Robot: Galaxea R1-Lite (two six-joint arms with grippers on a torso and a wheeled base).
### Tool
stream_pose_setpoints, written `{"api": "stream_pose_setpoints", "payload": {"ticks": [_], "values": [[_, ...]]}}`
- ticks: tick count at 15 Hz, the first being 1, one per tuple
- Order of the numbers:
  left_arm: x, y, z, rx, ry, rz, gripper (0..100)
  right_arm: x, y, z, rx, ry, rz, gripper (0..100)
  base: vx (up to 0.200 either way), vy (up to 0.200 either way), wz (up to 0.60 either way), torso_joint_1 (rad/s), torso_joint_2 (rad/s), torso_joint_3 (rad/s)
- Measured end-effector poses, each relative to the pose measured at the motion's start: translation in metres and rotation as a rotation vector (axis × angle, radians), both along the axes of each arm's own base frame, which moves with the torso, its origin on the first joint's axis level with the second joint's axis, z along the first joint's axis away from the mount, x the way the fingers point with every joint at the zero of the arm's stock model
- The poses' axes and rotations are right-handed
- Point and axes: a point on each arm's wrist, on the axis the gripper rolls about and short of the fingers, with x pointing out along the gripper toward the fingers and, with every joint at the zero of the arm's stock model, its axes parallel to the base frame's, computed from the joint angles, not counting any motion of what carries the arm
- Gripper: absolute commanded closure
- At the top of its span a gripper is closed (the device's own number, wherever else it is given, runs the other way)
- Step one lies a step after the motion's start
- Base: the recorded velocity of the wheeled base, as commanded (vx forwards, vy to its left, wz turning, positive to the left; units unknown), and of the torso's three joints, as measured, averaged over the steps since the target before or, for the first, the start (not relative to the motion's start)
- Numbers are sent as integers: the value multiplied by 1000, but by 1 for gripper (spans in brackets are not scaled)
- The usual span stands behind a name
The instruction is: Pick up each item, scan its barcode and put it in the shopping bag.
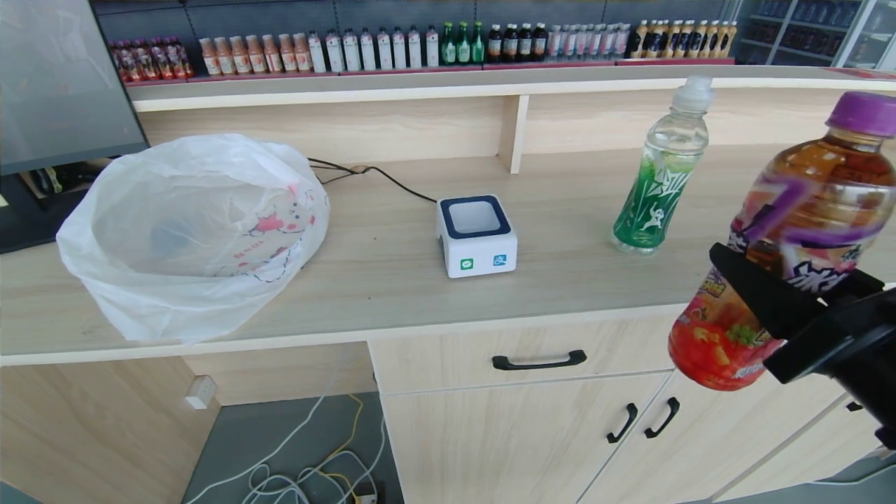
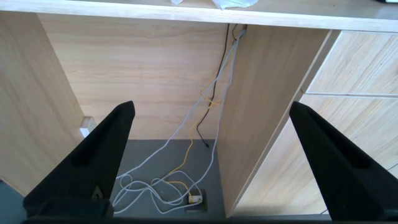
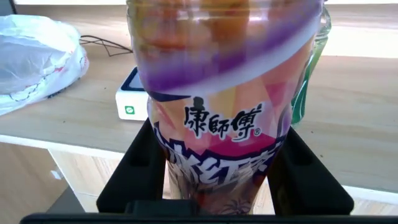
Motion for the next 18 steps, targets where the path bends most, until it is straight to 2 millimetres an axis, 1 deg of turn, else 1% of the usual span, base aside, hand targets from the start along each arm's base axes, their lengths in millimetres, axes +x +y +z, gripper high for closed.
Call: {"api": "stream_pose_setpoints", "payload": {"ticks": [4,8,12,16,18], "values": [[0,0,0,0,0,0,0,-16,7,-3,-56,-18,81,100,0,0,0,0,0,0],[0,0,0,0,0,0,0,-30,15,-11,-192,-56,157,100,0,0,0,0,0,0],[0,0,0,0,0,0,0,-43,23,-14,-430,-172,195,100,0,0,0,0,0,0],[0,0,0,0,0,0,0,-54,29,-30,-628,-235,249,100,0,0,0,0,0,0],[0,0,0,0,0,0,0,-55,31,-33,-732,-285,234,100,0,0,0,0,0,0]]}}
